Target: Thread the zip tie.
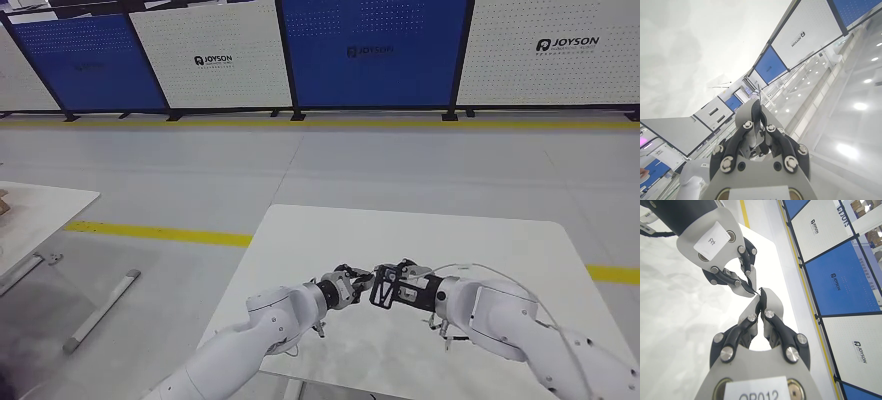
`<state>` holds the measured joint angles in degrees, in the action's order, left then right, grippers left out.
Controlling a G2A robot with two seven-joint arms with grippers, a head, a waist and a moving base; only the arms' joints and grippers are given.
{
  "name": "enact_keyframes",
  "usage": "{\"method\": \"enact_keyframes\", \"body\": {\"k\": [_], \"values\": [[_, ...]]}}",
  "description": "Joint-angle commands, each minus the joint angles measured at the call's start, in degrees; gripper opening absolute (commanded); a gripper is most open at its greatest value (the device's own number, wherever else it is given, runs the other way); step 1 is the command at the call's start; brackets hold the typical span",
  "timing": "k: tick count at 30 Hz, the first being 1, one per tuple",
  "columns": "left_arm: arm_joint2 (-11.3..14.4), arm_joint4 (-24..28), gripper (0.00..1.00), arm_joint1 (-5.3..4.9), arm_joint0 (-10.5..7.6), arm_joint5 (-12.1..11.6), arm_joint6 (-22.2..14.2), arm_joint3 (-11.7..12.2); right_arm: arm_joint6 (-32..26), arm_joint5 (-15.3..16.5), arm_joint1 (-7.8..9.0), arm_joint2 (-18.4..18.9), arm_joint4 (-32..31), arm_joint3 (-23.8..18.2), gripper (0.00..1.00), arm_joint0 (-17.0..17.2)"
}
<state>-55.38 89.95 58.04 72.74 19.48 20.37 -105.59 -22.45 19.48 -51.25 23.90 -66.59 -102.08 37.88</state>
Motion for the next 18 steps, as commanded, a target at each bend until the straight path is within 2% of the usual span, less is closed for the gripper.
{"method": "enact_keyframes", "body": {"k": [1, 2, 4, 8, 11, 13, 17, 18], "values": [[0.11, 0.00, 0.00, -0.12, -0.05, 0.00, 0.13, -0.16, 0.08, 0.00, 0.05, 0.56, -0.22, -0.12, 0.82, 0.58], [0.18, -0.10, 0.00, -0.21, -0.08, 0.00, 0.20, -0.25, 0.16, 0.00, 0.13, 1.08, -0.01, -0.25, 1.00, 0.98], [0.28, -0.49, 0.00, -0.34, -0.05, 0.00, 0.28, -0.33, 0.03, 0.00, 0.35, 1.81, -0.01, -0.52, 1.00, 1.53], [0.24, -4.45, 0.00, -0.55, 0.24, -0.26, 0.87, -0.60, 0.12, -0.35, 1.29, 4.78, 0.21, -1.49, 1.00, 3.94], [0.74, -10.95, 0.00, -0.60, 1.41, -2.63, 0.94, -1.25, 0.99, -0.30, 2.43, 7.73, 1.35, -2.11, 1.00, 6.94], [1.10, -16.61, 0.00, -0.65, 2.44, -5.23, 0.82, -1.70, 2.21, -0.43, 3.41, 10.22, 2.62, -2.38, 1.00, 9.56], [2.34, -27.51, 0.00, -0.68, 4.55, -10.03, 0.24, -2.40, 3.54, 0.00, 5.25, 15.35, 10.12, -1.87, 1.00, 14.84], [2.87, -29.92, 0.00, -0.69, 5.08, -10.58, -0.16, -2.44, 3.50, 0.00, 5.63, 16.26, 12.64, -1.74, 1.00, 15.85]]}}
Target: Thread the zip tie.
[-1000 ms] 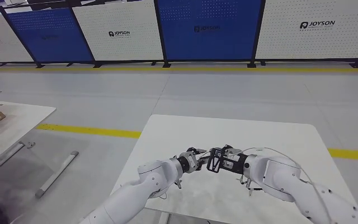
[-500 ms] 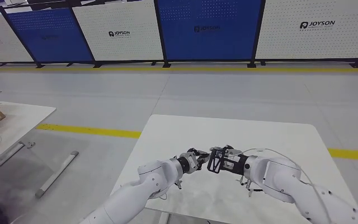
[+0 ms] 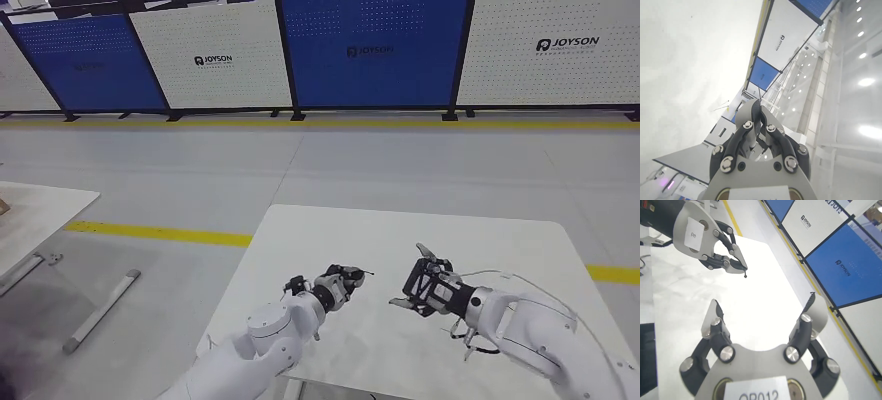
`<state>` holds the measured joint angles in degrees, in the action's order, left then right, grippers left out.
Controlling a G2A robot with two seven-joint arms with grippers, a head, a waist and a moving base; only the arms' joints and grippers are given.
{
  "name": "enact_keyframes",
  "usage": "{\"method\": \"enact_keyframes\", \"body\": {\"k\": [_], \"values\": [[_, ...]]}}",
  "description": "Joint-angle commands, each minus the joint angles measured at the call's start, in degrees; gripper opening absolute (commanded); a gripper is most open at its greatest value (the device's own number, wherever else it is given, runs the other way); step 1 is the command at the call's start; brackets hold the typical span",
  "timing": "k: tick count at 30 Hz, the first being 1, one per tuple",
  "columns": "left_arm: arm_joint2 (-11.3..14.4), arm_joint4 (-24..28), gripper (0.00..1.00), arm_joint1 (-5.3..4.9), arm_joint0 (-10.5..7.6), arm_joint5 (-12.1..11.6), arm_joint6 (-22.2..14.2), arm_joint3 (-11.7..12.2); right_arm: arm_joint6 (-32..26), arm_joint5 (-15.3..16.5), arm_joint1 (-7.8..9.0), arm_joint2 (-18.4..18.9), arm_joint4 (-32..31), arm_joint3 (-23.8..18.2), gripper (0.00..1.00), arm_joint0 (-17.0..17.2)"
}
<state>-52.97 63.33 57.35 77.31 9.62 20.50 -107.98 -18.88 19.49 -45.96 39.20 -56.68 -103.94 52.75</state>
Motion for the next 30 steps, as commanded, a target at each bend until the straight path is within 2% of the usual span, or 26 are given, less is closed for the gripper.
{"method": "enact_keyframes", "body": {"k": [1, 3, 5, 15, 16, 17, 18, 20, 22, 26, 30], "values": [[0.74, -5.35, 0.00, 0.03, 1.05, -1.53, -0.45, -0.06, -0.44, -0.01, 0.82, 1.58, 5.74, 0.10, 1.00, 1.93], [1.31, -10.02, 0.00, 0.07, 1.59, -3.06, -0.30, 0.02, -1.93, -0.01, 1.38, 2.27, 8.39, 0.94, 1.00, 2.41], [1.79, -12.19, 0.00, 0.25, 2.23, -4.28, -0.46, 0.15, -1.93, -0.01, 1.38, 2.27, 8.39, 0.94, 1.00, 2.41], [1.81, -12.37, 0.00, 0.28, 2.30, -4.39, -0.49, 0.17, -1.93, -0.01, 1.38, 2.27, 8.39, 0.94, 1.00, 2.41], [1.74, -12.68, 0.00, 0.28, 2.27, -4.55, -0.49, 0.27, -1.49, -0.01, 1.29, 2.25, 9.84, 1.13, 1.00, 2.87], [1.55, -15.28, 0.00, 0.28, 2.13, -5.63, -0.19, 0.82, -1.15, -0.01, 1.23, 2.69, 12.29, 1.96, 1.00, 2.96], [1.85, -21.64, 0.00, 0.28, 2.18, -8.06, 1.25, 1.91, -0.38, -0.01, 1.14, 3.35, 17.61, 3.07, 1.00, 2.99], [2.72, -26.58, 0.00, 0.55, 2.43, -10.62, 2.47, 3.21, -0.57, -0.01, 1.21, 3.47, 26.34, 4.75, 1.00, 2.71], [3.70, -32.61, 0.00, 0.85, 2.46, -13.05, 3.53, 4.74, -1.94, -0.01, 1.39, 3.51, 37.99, 5.83, 1.00, 1.75], [4.93, -39.71, 0.00, 1.20, 3.21, -15.32, 2.79, 5.79, -9.88, -0.01, 1.63, 3.88, 56.06, 7.16, 1.00, 0.32], [5.01, -42.94, 0.00, 1.21, 4.88, -16.18, 0.46, 4.70, -19.37, -0.01, 0.77, 6.41, 68.15, 9.82, 1.00, -0.25]]}}
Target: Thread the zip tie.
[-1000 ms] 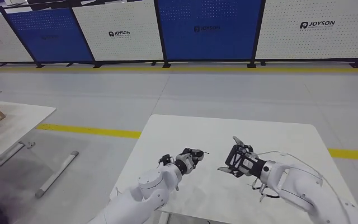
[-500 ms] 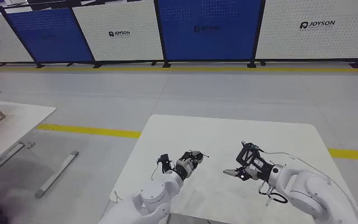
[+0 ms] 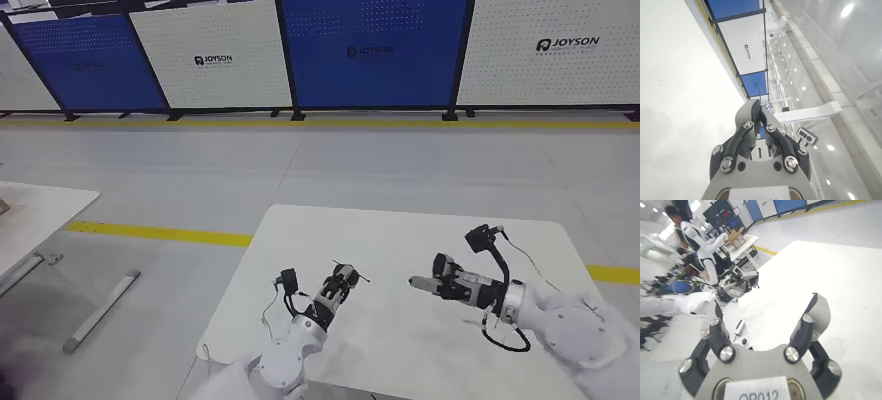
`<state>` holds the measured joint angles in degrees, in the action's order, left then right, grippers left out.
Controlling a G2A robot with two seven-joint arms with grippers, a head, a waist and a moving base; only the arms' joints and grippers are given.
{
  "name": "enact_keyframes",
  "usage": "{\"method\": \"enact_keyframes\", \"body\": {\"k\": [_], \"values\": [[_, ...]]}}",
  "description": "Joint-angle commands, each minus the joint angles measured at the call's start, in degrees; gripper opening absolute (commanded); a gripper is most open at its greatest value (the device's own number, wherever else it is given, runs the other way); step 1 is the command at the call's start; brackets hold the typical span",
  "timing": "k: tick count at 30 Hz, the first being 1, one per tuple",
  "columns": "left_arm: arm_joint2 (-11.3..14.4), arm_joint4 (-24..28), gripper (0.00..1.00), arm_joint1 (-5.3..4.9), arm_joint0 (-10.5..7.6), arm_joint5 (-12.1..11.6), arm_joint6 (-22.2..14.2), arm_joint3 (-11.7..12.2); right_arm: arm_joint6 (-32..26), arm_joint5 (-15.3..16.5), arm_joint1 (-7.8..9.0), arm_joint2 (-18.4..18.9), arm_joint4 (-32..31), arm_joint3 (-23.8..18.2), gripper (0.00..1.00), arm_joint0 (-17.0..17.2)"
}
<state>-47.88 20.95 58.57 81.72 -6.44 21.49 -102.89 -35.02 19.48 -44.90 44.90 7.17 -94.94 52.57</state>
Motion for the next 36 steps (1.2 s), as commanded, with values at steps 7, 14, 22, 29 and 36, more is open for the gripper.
{"method": "enact_keyframes", "body": {"k": [7, 14, 22, 29, 36], "values": [[-1.35, -0.64, 0.00, 0.11, 2.14, -0.22, -0.92, -1.44, -15.76, 0.00, -3.34, 3.03, 15.93, 8.79, 1.00, -0.17], [-1.35, -0.64, 0.00, 0.11, 2.14, -0.22, -0.92, -1.44, -15.76, 0.00, -3.34, 3.03, 15.93, 8.79, 1.00, -0.17], [-1.77, 0.58, 0.00, 0.36, 2.06, 0.44, -1.37, -1.44, -15.76, 0.00, -3.34, 3.03, 15.93, 8.79, 1.00, -0.17], [-3.99, 3.48, 0.00, 0.81, 3.59, 3.24, -0.22, -5.91, -15.76, 0.00, -3.34, 3.03, 15.93, 8.79, 1.00, -0.17], [-6.94, 0.58, 0.00, 0.37, 5.75, 5.16, -1.63, -10.21, -15.76, 0.00, -3.34, 3.03, 15.93, 8.79, 1.00, -0.17]]}}
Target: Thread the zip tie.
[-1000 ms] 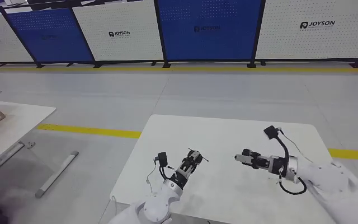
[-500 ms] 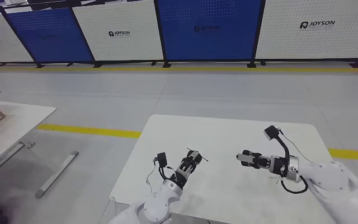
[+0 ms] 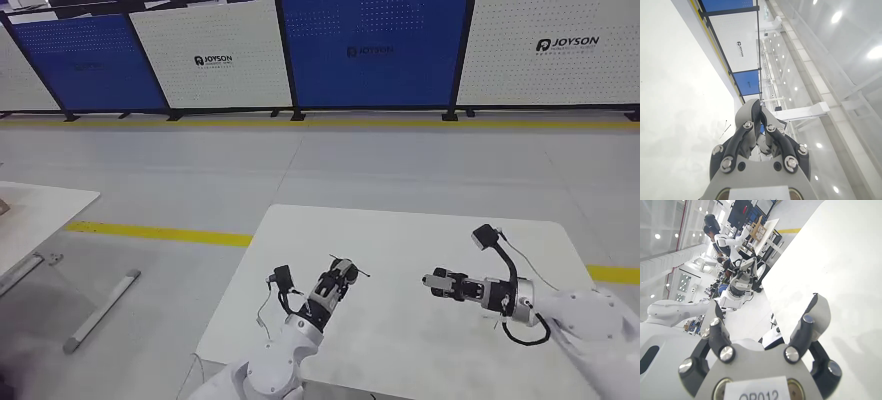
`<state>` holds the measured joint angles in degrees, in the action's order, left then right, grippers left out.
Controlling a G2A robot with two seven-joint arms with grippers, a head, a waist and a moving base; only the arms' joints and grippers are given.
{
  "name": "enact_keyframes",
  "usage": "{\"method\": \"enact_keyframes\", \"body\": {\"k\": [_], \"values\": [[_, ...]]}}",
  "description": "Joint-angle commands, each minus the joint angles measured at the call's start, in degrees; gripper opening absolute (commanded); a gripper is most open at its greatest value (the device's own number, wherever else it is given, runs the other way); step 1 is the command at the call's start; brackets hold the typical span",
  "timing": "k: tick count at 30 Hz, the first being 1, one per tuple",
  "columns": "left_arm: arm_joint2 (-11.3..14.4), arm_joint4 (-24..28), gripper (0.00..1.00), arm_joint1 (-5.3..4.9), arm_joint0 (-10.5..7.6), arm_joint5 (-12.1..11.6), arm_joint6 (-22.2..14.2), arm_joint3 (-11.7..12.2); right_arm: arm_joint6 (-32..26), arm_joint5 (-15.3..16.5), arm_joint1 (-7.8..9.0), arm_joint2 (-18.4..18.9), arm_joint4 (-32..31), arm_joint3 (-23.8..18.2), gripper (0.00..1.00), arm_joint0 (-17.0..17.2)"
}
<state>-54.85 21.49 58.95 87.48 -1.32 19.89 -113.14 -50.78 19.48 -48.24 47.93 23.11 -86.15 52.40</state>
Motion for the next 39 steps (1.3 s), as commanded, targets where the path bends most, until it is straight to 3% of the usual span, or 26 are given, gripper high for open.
{"method": "enact_keyframes", "body": {"k": [1, 16, 19, 24, 29, 34, 39], "values": [[0.03, 0.04, 0.00, 0.00, -0.01, 0.04, -0.03, 0.04, 0.00, 0.00, 0.00, 0.00, 0.00, 0.00, 1.00, 0.00], [-0.09, 0.15, 0.00, 0.09, -0.05, -0.11, -0.27, 0.04, 0.00, 0.00, 0.00, 0.00, 0.00, 0.00, 1.00, 0.00], [-0.18, -2.59, 0.00, 0.26, 0.17, 0.33, 0.04, -0.05, 0.00, 0.00, 0.00, 0.00, 0.00, 0.00, 1.00, 0.00], [2.74, -7.39, 0.00, 1.05, 0.52, 1.20, 0.78, 1.10, 0.00, 0.00, 0.00, 0.00, 0.00, 0.00, 1.00, 0.00], [6.04, -8.60, 0.00, 2.46, -1.33, 1.68, 2.27, 3.53, 0.00, 0.00, 0.00, 0.00, 0.00, 0.00, 1.00, 0.00], [6.15, -8.44, 0.00, 2.55, -1.44, 1.62, 2.38, 3.61, -0.69, 0.00, -0.13, 0.13, -0.71, -0.66, 1.00, 0.65], [6.03, -8.18, 0.00, 2.61, -1.46, 1.66, 2.47, 3.66, -4.49, 0.00, -1.50, -0.14, 1.45, 2.59, 1.00, -0.16]]}}
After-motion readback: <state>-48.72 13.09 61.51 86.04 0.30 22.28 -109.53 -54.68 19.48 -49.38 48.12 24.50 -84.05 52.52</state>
